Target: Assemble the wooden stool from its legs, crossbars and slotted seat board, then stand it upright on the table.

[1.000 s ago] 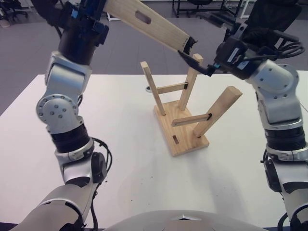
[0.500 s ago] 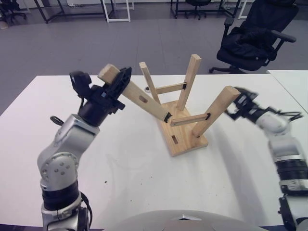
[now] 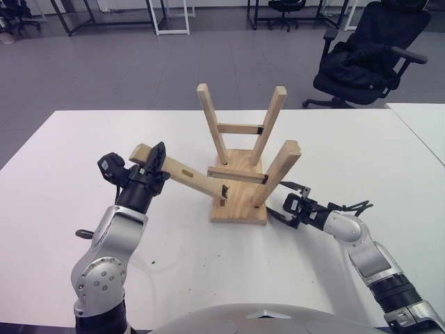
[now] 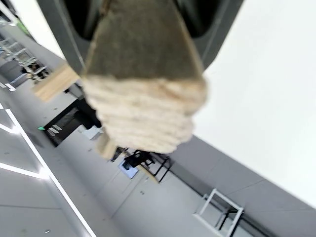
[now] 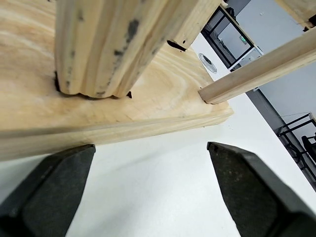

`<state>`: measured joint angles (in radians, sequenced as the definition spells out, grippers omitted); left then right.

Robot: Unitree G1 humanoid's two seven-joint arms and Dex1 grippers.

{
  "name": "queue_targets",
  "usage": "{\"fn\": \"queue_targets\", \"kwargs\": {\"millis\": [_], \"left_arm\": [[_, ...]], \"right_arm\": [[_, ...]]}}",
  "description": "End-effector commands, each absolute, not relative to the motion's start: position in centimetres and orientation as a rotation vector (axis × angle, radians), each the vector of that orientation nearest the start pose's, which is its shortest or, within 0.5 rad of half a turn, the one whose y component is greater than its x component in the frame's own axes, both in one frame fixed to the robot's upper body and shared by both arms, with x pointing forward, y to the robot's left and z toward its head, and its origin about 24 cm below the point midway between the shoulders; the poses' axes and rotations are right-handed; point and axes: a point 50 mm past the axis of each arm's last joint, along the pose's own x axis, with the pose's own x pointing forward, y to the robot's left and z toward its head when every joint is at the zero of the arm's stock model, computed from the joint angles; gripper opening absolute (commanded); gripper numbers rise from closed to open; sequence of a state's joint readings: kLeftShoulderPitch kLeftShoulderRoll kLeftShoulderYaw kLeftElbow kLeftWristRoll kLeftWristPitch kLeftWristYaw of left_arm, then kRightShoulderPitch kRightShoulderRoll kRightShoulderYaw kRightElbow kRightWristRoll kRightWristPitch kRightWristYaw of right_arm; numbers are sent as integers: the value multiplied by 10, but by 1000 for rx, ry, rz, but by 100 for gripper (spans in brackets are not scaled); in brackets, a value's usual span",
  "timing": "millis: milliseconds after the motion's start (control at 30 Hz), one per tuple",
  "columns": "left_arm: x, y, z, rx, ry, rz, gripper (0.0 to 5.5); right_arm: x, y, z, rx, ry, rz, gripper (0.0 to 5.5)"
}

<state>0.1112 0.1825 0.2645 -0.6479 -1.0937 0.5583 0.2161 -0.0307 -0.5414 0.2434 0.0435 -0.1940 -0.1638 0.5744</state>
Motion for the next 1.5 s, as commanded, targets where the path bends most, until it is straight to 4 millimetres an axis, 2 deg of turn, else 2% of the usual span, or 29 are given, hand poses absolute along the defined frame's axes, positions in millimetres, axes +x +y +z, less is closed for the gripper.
{"fn": "queue_targets", "kwargs": {"millis": [33,200,300,467,600,667,800,900,1000,1100,1333,1500], "left_arm": [[211,196,134,-736,65,-43,102],[212,189,131,-681,144,-24,102],[213,187,136,-662,151,-25,102],[216,186,139,-452,182,8,102],[219,157,152,-320,171,-52,102],[217,145,142,-317,215,-50,102],[222,139,134,-289,226,-15,102],[225,120,135,-250,209,-65,102],[230,117,133,-197,201,-67,102],[225,111,128,-171,207,-81,102],[213,124,131,-176,160,-20,102],[213,123,136,-189,132,-26,102]], "right_arm": [[240,-184,27,-821,160,824,423],[243,-184,28,-852,150,830,423],[243,-181,25,-872,147,842,423],[244,-179,25,-943,132,843,423],[251,-180,31,-940,116,798,423],[253,-179,34,-938,104,779,423],[253,-182,40,-847,83,700,423],[250,-195,58,-714,58,545,423],[246,-202,78,-625,19,456,423],[246,-203,90,-549,4,405,423],[243,-199,100,-519,-5,414,423],[245,-197,123,-460,-86,413,423]]}}
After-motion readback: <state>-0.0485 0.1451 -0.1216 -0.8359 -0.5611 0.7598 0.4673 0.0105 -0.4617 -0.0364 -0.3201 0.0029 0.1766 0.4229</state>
